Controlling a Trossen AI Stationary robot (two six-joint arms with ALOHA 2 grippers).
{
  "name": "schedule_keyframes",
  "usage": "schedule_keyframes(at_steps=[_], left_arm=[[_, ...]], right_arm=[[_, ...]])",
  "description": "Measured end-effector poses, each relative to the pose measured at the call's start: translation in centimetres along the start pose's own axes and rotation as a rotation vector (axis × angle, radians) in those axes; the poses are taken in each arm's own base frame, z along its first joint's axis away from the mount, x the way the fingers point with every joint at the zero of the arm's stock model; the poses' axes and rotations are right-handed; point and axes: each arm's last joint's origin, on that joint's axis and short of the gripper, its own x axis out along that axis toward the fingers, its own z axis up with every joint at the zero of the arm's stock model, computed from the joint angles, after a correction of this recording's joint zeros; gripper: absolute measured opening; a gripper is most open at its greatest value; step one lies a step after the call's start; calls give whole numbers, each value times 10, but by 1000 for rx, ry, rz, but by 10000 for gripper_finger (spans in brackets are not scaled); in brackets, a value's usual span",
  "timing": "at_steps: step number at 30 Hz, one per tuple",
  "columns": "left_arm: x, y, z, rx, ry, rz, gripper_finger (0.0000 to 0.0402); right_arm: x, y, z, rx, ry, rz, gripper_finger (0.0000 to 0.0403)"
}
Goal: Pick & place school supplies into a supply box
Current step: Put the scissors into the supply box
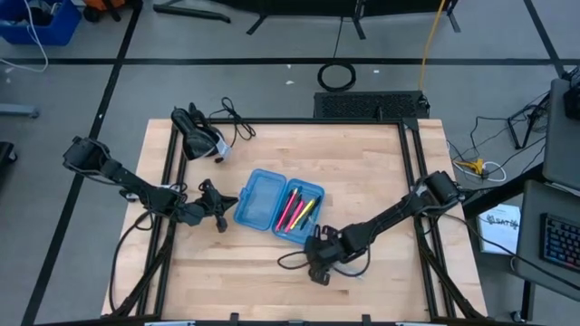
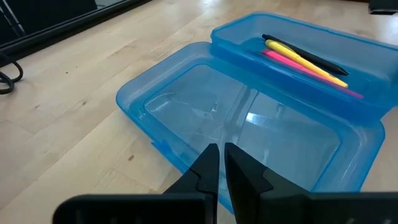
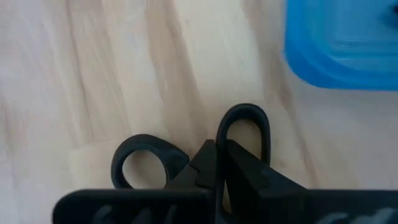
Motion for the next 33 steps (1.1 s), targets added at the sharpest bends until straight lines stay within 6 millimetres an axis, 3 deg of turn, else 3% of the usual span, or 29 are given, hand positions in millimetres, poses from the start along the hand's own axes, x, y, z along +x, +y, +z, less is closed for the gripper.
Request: schedule_keyframes(at_steps=[9, 15, 21, 27, 33], left_arm=[[0, 0, 0, -2, -3, 2, 31], [0, 0, 0, -4, -2, 3, 31], [0, 0, 0, -7, -4, 2, 31], [0, 0, 0, -11, 3, -6, 31], [0, 0, 0, 49, 9, -12, 31]], right_arm=[[-41, 6, 9, 5, -160, 34, 5], [-51, 9, 14, 5, -187, 61, 5], [-74, 14, 43, 6, -282, 118, 5], [-92, -2, 72, 66, -367, 122, 5], [-95, -19, 97, 125, -421, 255, 5]])
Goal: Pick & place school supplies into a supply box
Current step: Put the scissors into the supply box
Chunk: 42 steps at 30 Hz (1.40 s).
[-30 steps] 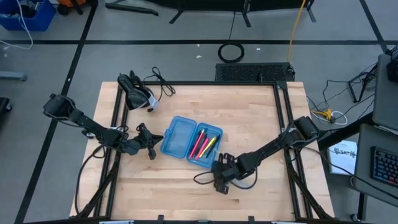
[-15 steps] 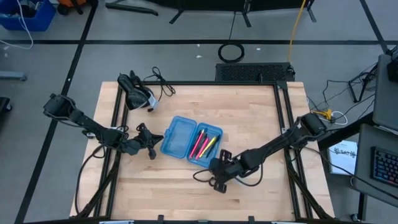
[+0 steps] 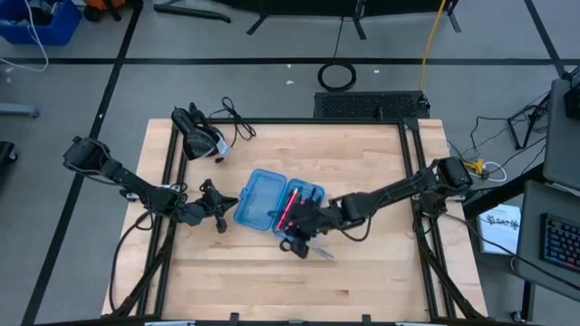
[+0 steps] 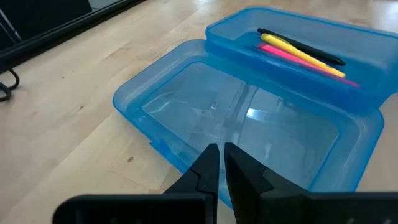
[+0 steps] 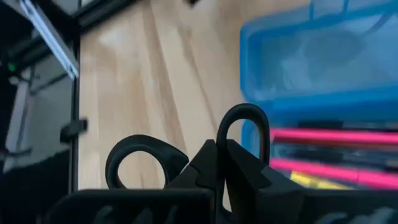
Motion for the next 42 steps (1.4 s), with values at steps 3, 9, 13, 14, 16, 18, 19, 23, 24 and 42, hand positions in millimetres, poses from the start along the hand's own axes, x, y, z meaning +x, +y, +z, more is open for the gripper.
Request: schedule_keyframes(at_steps=[3, 9, 13, 14, 16, 18, 19, 23, 24, 42], left_arm=[[0, 0, 0, 19, 2, -1, 31], [0, 0, 0, 8, 5, -7, 31], [0, 0, 0, -3, 8, -12, 31], [0, 0, 0, -3, 9, -16, 31], [0, -1, 0, -3, 14, -28, 31], [0, -1, -1, -3, 16, -32, 31], [0, -1, -1, -3, 17, -32, 31], [0, -1, -1, -2, 17, -33, 31], [0, -1, -1, -2, 18, -34, 31], [0, -3, 0, 130, 24, -83, 31]], right_arm=[[1, -7, 10, 54, -48, 5, 5], [1, -18, 31, 201, -160, 41, 9], [1, -25, 38, 350, -219, 13, 9], [1, -27, 39, 372, -230, 10, 9], [0, -29, 42, 394, -289, -33, 8], [-1, -32, 44, 426, -370, -118, 7], [-1, -34, 43, 451, -411, -159, 7], [-2, -42, 41, 561, -546, -297, 7], [-2, -45, 41, 589, -565, -328, 6], [18, -78, 6, 911, -554, -624, 5]])
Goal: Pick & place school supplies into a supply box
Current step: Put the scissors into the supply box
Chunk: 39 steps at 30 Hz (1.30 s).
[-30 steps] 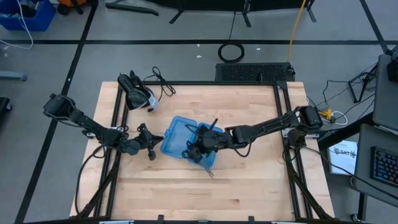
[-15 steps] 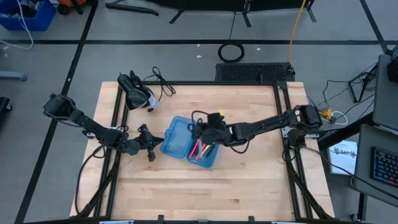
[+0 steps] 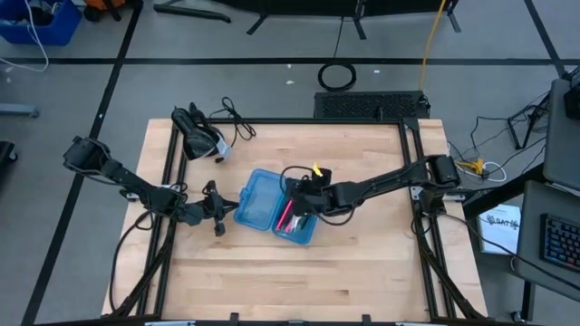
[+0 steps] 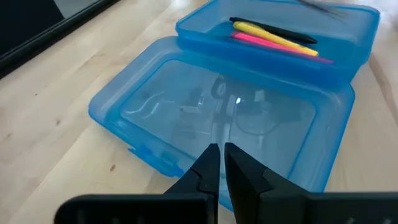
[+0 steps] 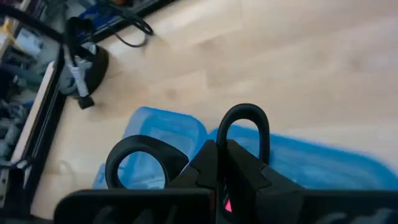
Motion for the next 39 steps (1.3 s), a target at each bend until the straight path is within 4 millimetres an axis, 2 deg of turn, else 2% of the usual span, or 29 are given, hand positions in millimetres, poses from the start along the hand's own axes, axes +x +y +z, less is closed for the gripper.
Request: schedule_keyframes(at_steps=[9, 21, 27, 32, 39], left_arm=[[0, 0, 0, 68, 4, -3, 31], [0, -1, -1, 133, 14, -44, 31], [0, -1, -2, 153, 22, -49, 31], [0, -1, -4, 166, 39, -46, 31], [0, -1, -4, 167, 40, -47, 31]], right_arm=[[21, -10, -20, 89, 21, -55, 5], [23, -21, -23, 110, 112, -162, 5], [36, -29, -34, 115, 186, -232, 5], [43, -29, -38, 105, 203, -221, 6], [44, -23, -38, 66, 204, -156, 72]])
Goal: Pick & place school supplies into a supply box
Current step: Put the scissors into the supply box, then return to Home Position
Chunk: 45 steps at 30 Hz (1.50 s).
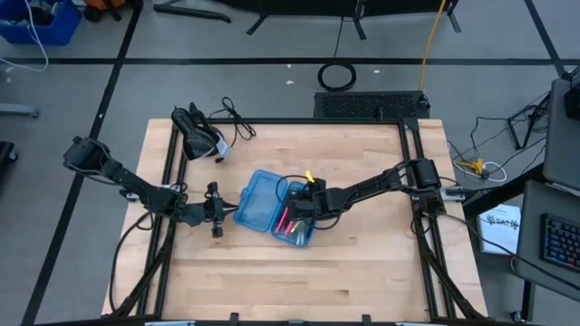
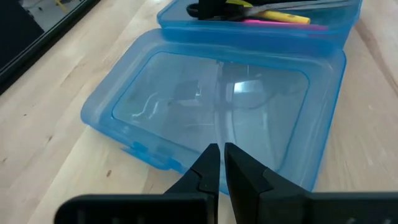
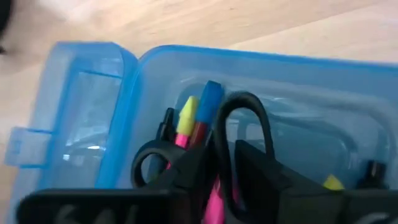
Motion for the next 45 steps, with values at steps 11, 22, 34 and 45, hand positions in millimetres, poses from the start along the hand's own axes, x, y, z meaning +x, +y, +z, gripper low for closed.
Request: schedule_keyframes(at_steps=[11, 22, 34, 45], left_arm=[[0, 0, 0, 0, 0, 0, 31], [0, 0, 1, -27, -6, -1, 31], [0, -1, 1, -29, -12, -22, 31], [0, -4, 7, -33, -52, -105, 31]], right_arm=[[-1, 12, -1, -58, -7, 114, 146], [-2, 10, -2, -115, -8, 94, 152], [-17, 5, 2, -65, 60, 24, 153], [-49, 0, 22, -87, 88, -45, 153]])
